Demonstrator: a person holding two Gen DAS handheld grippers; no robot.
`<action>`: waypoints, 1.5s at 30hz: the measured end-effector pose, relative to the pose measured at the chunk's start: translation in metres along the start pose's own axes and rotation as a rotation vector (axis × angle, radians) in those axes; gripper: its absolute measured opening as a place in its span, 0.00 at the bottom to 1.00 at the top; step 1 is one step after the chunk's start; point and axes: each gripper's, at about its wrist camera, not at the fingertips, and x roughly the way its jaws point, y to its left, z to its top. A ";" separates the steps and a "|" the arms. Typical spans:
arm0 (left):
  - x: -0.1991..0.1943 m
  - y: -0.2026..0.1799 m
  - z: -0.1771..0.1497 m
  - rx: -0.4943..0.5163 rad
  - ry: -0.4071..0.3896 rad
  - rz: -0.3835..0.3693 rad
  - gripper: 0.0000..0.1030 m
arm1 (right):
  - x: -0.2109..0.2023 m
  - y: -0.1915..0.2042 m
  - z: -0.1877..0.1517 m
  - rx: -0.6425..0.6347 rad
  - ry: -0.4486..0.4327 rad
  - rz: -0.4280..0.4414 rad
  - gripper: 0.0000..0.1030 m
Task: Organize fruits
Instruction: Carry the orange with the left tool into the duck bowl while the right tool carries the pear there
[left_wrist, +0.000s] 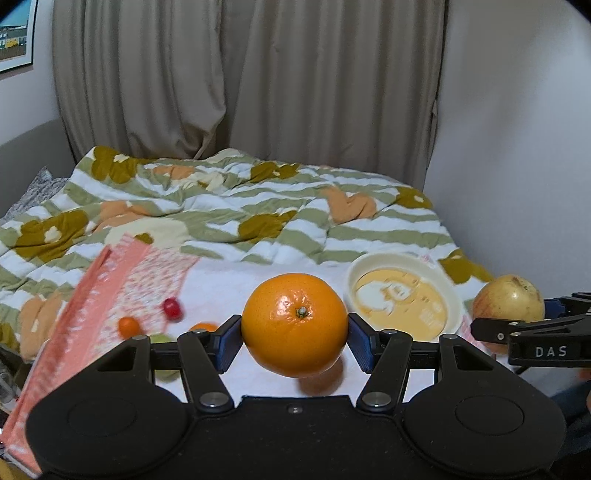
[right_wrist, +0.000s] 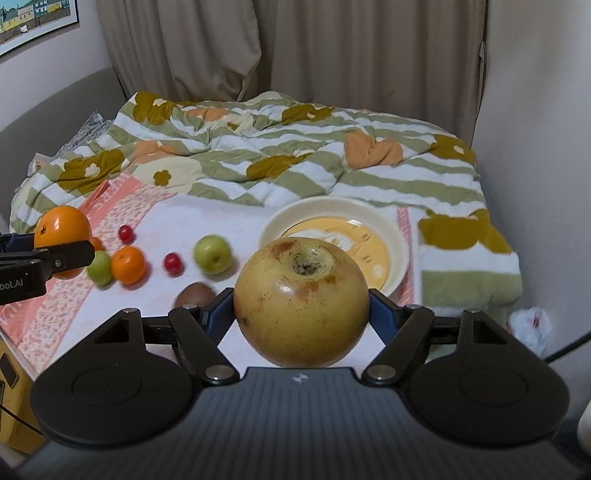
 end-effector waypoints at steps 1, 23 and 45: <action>0.003 -0.007 0.003 0.003 -0.001 -0.001 0.62 | 0.003 -0.008 0.004 0.000 -0.002 0.000 0.88; 0.194 -0.092 0.061 0.214 0.105 -0.180 0.62 | 0.107 -0.105 0.074 0.112 0.009 -0.079 0.88; 0.278 -0.141 0.043 0.466 0.152 -0.211 0.85 | 0.149 -0.138 0.072 0.186 0.078 -0.136 0.88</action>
